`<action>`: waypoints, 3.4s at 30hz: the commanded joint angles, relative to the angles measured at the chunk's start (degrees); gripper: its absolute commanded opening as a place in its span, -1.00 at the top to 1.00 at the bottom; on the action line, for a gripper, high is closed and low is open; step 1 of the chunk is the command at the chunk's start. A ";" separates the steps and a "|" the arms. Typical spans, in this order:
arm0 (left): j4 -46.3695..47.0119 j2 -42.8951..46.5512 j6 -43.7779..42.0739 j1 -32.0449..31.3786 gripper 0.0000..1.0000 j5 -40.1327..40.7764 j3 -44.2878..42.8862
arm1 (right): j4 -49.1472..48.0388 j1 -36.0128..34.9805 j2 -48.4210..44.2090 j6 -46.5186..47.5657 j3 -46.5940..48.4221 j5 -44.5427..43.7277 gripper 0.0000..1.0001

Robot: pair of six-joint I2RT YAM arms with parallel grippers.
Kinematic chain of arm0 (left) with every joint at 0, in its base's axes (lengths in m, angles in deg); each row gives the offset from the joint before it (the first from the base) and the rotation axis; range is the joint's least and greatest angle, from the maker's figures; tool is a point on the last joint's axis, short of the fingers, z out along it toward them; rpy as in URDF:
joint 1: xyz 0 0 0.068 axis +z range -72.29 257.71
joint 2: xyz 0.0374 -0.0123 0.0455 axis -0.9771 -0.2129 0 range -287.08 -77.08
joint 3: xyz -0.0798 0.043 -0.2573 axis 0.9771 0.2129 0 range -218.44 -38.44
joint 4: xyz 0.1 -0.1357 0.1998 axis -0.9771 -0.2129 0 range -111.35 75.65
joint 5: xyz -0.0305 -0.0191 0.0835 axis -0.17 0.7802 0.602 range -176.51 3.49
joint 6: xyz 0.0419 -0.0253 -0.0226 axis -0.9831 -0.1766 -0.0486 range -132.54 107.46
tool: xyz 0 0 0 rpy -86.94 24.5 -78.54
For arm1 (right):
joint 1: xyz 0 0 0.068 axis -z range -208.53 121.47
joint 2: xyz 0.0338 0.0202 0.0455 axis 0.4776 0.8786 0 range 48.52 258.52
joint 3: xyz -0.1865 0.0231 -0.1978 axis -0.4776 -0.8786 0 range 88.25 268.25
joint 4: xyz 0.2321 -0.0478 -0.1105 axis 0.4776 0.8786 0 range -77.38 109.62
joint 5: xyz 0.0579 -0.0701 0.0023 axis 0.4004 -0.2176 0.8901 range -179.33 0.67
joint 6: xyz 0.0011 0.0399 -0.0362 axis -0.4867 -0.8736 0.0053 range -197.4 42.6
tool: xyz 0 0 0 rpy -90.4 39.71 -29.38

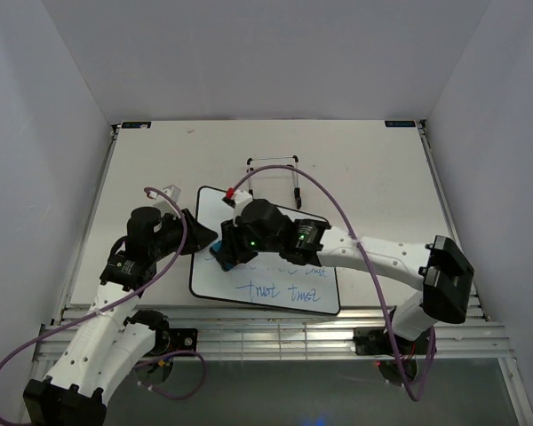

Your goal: Erase the whiteboard

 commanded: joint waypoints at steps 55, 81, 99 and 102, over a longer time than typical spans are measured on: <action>2.27 2.54 -9.62 -0.78 1.00 5.97 -0.91 | 19.22 1.81 -12.77 -3.28 -20.21 -17.78 0.85; -0.72 1.31 -7.77 -0.78 1.00 15.11 -1.96 | 8.13 23.39 -32.10 -1.44 -45.78 1.64 0.85; -2.74 0.87 -6.19 -0.78 1.00 22.23 -2.49 | 13.59 36.00 -30.00 -1.08 -47.21 -1.42 0.85; -2.66 0.96 -6.28 -0.78 1.00 21.80 -2.58 | 13.94 36.18 -29.91 -0.82 -46.59 -1.69 0.85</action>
